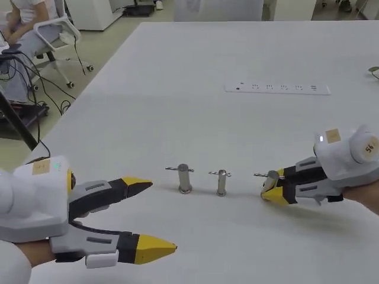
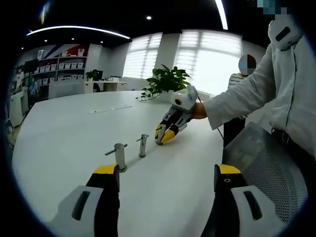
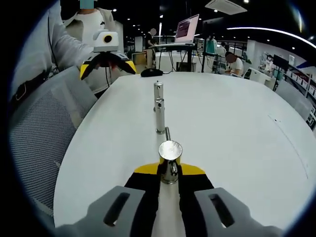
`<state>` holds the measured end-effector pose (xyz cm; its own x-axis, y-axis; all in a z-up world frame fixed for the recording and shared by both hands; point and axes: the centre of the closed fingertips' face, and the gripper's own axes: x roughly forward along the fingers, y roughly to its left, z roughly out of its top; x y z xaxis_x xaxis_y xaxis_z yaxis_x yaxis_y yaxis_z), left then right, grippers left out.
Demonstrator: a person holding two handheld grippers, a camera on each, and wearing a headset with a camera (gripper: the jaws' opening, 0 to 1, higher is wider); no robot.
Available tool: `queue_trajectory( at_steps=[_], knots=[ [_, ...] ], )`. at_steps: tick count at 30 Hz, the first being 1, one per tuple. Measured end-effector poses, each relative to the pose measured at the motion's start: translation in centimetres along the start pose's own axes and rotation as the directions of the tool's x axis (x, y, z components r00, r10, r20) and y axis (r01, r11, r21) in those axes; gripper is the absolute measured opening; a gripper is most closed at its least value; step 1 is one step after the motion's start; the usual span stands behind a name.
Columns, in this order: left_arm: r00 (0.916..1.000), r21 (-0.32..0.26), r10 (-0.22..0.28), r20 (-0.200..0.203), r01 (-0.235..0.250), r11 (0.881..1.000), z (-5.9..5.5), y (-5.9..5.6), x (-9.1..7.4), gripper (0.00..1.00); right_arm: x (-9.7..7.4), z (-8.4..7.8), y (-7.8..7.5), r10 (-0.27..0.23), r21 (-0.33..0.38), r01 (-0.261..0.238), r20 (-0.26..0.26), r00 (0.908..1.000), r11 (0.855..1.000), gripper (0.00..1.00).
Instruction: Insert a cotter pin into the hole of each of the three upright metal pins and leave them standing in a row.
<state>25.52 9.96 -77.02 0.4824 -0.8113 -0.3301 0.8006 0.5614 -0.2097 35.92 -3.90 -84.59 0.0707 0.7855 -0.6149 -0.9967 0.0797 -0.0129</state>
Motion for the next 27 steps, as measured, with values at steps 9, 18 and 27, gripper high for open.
queue_trajectory(
  at_steps=[9, 18, 27],
  knots=[
    [0.9997, 0.010, 0.003, 0.023, -0.003, 1.000, 0.6, 0.0, 0.1, 0.78, -1.1, 0.1, -0.2, -0.052, 0.084, 0.054, -0.023, 0.9984, 0.995, 0.33],
    [0.9971, 0.034, 0.031, 0.070, -0.034, 0.999, 1.7, 0.3, 0.2, 0.79, -3.0, -0.3, 0.2, -0.135, 0.205, 0.137, -0.020, 0.9906, 0.969, 0.45],
    [0.9919, 0.064, 0.085, 0.095, -0.091, 0.994, 1.9, 0.6, 0.1, 0.80, -4.2, -0.4, 1.9, -0.230, 0.313, 0.228, -0.029, 0.9727, 0.922, 0.57]
  ],
)
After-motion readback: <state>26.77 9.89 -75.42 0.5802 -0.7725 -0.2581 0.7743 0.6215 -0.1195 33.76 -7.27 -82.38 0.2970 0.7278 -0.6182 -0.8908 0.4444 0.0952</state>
